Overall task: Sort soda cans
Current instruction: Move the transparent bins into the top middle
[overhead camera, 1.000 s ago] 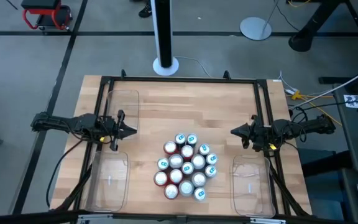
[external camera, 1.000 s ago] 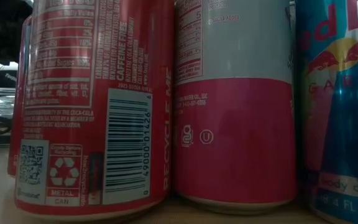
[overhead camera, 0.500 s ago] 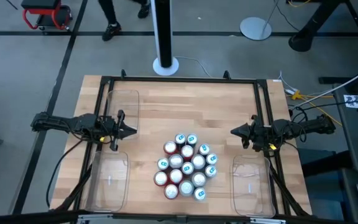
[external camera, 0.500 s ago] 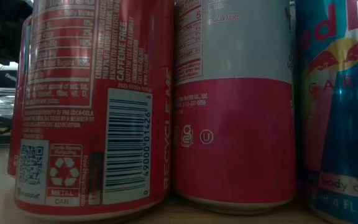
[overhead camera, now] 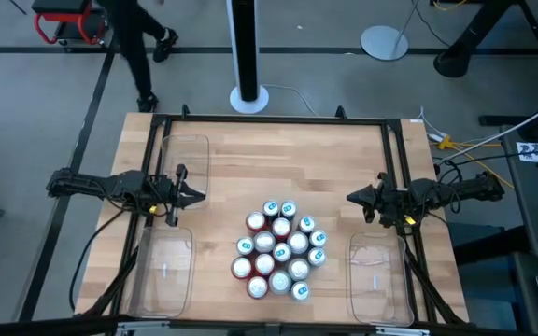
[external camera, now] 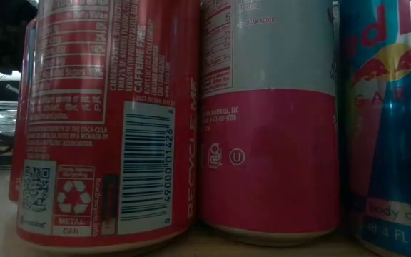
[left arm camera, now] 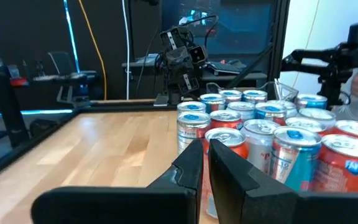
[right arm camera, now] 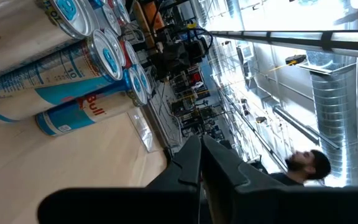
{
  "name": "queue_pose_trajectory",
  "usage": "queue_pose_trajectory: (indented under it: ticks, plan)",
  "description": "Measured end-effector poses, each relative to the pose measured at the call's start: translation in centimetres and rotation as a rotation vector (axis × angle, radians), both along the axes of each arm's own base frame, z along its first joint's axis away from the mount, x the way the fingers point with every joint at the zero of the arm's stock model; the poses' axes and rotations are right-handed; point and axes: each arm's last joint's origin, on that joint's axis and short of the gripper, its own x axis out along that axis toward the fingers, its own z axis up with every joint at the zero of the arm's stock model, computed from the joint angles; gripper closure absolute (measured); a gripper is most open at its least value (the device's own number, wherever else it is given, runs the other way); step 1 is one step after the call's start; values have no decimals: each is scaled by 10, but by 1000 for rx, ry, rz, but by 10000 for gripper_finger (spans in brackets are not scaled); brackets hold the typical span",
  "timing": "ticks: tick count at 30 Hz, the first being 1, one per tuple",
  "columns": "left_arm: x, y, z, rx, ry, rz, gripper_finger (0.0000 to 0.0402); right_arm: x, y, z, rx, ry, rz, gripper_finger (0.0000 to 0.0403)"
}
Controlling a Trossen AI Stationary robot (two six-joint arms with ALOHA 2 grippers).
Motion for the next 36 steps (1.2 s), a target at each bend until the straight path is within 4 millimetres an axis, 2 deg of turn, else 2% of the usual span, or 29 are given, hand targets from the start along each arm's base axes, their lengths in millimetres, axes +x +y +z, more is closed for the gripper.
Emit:
queue_pose_trajectory:
  ticks: [4,8,16,26,32,36]
  plan:
    - [0,0,3,-28,-34,0,382,-1,0,6,15,-57,-3,388]
    - [0,0,4,-12,-40,9,382,-1,-2,10,17,-43,-77,388]
    - [-1,5,4,40,-35,179,382,6,-4,36,29,46,-178,388]
    - [-1,10,3,81,-19,251,382,20,-2,112,-73,261,-238,388]
    - [-1,15,3,74,-19,304,382,24,0,150,66,341,-236,388]
    - [-1,17,3,133,-9,344,382,28,2,171,172,482,-230,388]
